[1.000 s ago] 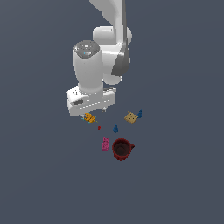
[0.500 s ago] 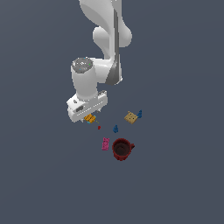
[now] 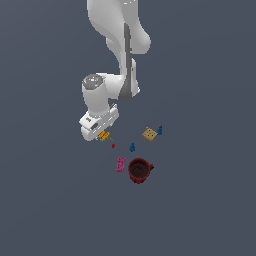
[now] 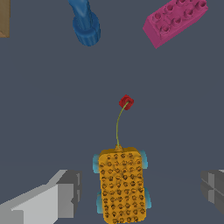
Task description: Pick up a designated object from a clutter of objects.
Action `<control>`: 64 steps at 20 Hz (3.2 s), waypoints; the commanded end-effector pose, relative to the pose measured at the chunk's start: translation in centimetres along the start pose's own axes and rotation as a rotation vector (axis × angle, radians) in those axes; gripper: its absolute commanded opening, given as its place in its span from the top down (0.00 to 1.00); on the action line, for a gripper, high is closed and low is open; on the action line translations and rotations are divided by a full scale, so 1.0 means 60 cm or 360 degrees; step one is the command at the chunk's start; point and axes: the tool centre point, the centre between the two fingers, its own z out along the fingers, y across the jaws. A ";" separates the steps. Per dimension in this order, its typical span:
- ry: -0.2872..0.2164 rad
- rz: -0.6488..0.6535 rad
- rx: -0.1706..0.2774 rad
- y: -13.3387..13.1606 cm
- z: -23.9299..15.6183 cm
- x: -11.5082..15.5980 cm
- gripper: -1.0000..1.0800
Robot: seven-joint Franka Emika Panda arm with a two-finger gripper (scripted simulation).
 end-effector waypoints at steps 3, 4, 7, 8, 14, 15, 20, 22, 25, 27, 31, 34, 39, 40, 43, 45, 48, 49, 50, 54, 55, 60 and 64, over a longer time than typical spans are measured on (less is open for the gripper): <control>0.0019 -0.0092 0.0006 -0.011 0.018 -0.010 0.04; 0.0022 -0.0105 0.0007 -0.013 0.020 -0.012 0.04; 0.0028 -0.0133 0.0009 -0.017 0.026 -0.015 0.04; 0.0030 -0.0138 0.0009 -0.017 0.027 -0.015 0.04; 0.0029 -0.0135 0.0010 -0.017 0.030 -0.016 0.04; 0.0029 -0.0136 0.0011 -0.018 0.033 -0.015 0.04; 0.0029 -0.0138 0.0011 -0.019 0.058 -0.016 0.04; 0.0029 -0.0140 0.0011 -0.019 0.073 -0.015 0.04; 0.0029 -0.0141 0.0011 -0.019 0.093 -0.015 0.04; 0.0029 -0.0142 0.0011 -0.019 0.102 -0.015 0.04; 0.0030 -0.0143 0.0010 -0.019 0.111 -0.015 0.04; 0.0030 -0.0143 0.0010 -0.019 0.111 -0.015 1.00; 0.0030 -0.0143 0.0010 -0.019 0.111 -0.015 1.00; 0.0030 -0.0143 0.0010 -0.019 0.111 -0.015 1.00; 0.0030 -0.0143 0.0007 -0.018 0.110 -0.015 1.00; 0.0030 -0.0143 0.0007 -0.017 0.108 -0.014 1.00; 0.0030 -0.0143 0.0007 -0.013 0.101 -0.014 1.00; 0.0030 -0.0143 0.0007 -0.011 0.097 -0.014 1.00; 0.0030 -0.0143 0.0007 -0.008 0.092 -0.013 1.00; 0.0030 -0.0144 0.0008 0.005 0.067 -0.011 1.00; 0.0030 -0.0144 0.0008 0.010 0.059 -0.010 1.00; 0.0033 -0.0145 0.0011 0.038 0.007 -0.005 1.00; 0.0036 -0.0147 0.0012 0.067 -0.047 0.001 1.00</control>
